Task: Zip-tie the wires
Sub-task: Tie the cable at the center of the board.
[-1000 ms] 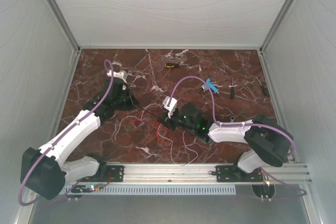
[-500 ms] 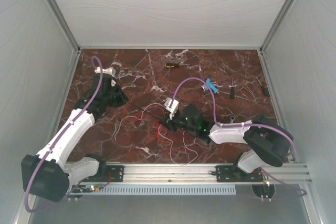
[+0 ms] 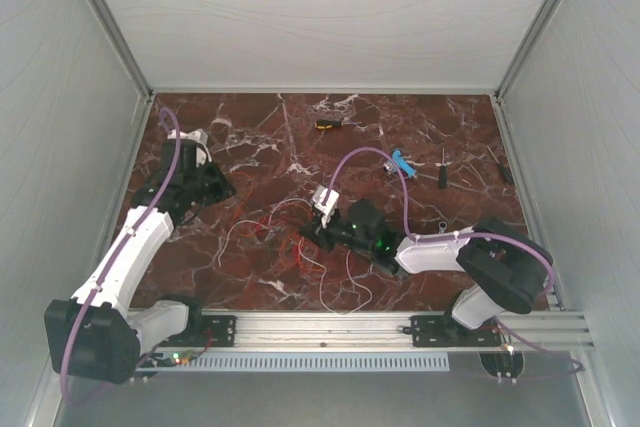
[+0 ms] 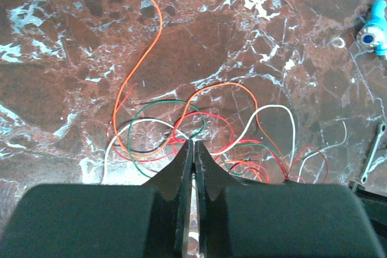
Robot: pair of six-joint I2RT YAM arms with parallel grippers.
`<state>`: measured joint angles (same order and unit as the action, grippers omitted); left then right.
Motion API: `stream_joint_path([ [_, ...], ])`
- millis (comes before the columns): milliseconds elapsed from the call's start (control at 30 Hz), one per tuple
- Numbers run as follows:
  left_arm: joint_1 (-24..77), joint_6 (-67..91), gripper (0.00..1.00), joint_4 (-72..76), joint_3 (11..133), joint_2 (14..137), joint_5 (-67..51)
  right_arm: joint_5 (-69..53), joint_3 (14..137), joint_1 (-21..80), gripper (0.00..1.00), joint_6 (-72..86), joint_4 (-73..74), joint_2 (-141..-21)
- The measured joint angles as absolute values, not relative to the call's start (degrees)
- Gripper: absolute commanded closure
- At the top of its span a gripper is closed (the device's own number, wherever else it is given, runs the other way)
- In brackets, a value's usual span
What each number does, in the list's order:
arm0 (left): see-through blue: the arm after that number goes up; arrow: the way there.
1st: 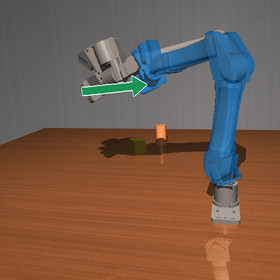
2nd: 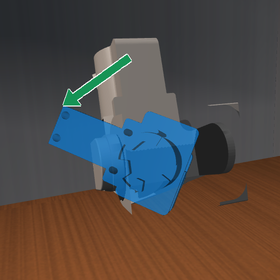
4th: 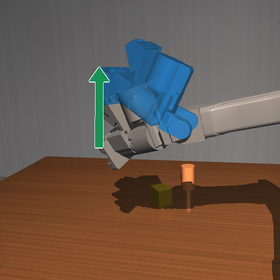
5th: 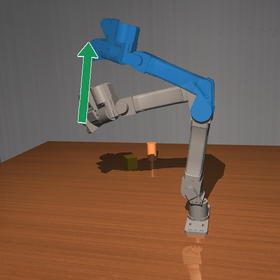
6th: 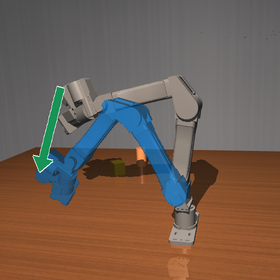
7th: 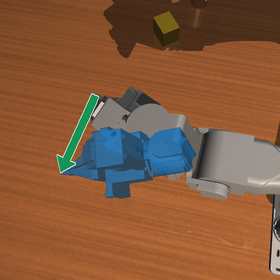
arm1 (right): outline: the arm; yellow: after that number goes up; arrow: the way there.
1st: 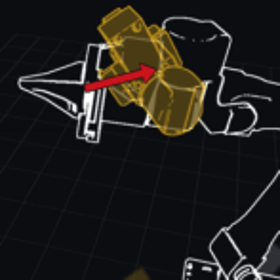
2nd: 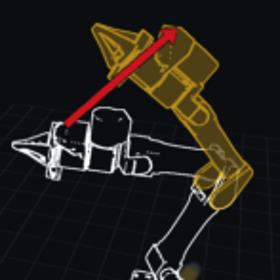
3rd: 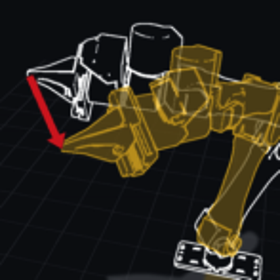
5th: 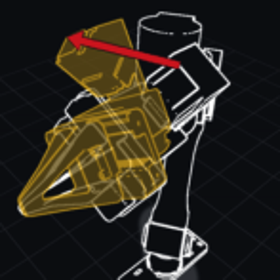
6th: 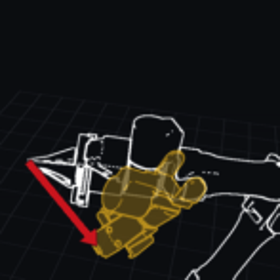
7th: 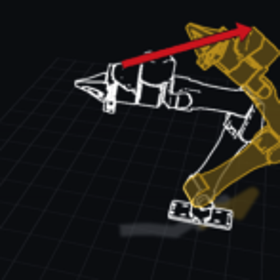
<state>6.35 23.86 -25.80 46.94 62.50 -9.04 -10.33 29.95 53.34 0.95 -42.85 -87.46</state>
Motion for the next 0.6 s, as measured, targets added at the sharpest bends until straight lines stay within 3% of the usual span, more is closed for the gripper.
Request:
stream_joint_path([
  [233, 5.5, 23.75, 1.0, -25.52, 51.31, 62.67, -11.6, -11.51, 35.9, 53.34, 1.0, 1.08, -35.88, -87.81],
  [600, 5.8, 23.92, 1.0, -23.38, 77.93, 65.98, -11.68, -9.3, 62.98, 53.17, 1.0, -7.27, -21.56, -87.99],
])
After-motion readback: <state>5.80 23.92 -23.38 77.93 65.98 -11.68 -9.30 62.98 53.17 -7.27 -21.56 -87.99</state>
